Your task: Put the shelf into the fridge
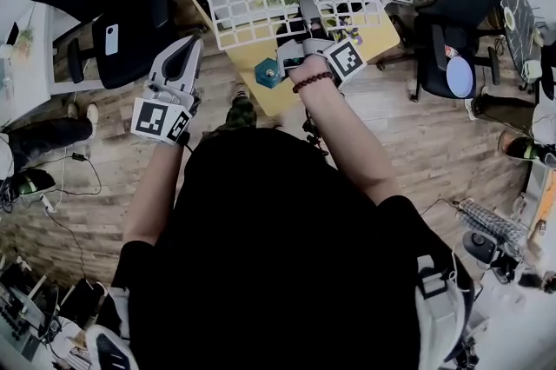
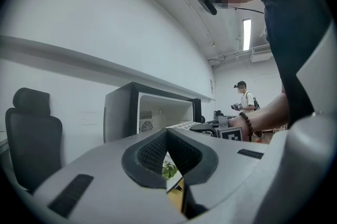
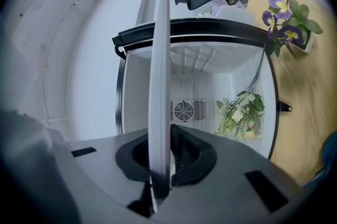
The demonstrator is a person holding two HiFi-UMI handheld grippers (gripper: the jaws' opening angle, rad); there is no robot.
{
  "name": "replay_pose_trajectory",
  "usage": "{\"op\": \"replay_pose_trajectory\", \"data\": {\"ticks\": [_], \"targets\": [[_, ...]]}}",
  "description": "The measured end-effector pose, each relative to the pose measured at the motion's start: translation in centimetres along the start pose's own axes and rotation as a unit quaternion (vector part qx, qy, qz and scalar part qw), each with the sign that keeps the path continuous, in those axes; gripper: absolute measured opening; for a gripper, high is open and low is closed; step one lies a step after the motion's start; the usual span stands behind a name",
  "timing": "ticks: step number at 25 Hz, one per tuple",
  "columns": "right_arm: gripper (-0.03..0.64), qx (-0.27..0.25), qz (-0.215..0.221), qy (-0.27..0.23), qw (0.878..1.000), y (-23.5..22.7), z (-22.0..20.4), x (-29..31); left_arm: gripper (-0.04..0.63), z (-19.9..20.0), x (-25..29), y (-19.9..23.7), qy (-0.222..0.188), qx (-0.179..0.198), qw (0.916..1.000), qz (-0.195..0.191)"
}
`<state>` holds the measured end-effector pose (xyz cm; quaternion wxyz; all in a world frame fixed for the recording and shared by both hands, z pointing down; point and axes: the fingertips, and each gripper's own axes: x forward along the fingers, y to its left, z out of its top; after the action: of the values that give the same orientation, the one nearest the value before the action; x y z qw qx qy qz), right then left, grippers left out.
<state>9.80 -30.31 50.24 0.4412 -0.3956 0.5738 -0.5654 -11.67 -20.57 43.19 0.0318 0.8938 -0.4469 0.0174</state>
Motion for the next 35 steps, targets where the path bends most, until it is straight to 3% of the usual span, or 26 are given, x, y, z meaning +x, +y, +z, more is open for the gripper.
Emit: {"op": "replay_pose_trajectory", "data": {"ticks": [35], "targets": [[0.04, -0.006, -0.038, 0.02, 0.999, 0.1, 0.5, 4.4, 0.018, 0.2, 0.4, 0.3, -0.011, -0.003, 0.9999, -0.011]]}}
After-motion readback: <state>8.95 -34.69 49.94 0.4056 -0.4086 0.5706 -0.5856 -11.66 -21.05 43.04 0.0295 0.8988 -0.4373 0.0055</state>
